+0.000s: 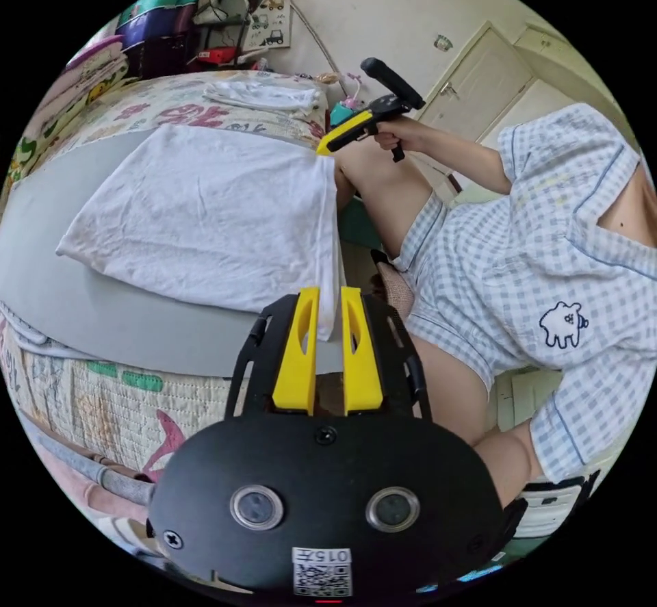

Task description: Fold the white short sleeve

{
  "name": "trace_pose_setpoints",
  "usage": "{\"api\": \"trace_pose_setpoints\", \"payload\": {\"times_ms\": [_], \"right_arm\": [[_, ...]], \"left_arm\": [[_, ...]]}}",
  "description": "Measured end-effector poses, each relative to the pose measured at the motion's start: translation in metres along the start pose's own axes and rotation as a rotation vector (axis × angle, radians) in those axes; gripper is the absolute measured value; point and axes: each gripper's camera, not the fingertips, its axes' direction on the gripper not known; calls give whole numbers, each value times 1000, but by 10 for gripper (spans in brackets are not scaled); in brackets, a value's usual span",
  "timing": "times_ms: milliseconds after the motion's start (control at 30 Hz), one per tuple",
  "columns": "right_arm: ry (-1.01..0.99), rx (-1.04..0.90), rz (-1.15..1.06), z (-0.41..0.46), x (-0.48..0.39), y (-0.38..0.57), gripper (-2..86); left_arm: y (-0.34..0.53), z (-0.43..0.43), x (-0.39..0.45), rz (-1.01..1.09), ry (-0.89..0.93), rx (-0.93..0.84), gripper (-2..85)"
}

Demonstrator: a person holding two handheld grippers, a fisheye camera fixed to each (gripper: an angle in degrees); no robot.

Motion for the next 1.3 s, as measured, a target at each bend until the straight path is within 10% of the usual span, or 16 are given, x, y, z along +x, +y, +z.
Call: {"api": "trace_pose_setpoints", "payload": {"times_ms": [467, 800, 1300], "right_arm": [[-250, 237, 26, -9, 53, -113, 82], [-297, 169, 23, 38, 63, -181, 110], [-315, 149, 40, 59, 98, -222, 114]], "left_arm": [[60, -89, -111, -807, -548, 694, 99], [10, -79, -55, -560, -723, 624, 122], [-8, -33, -186, -683, -335, 387, 172]]}}
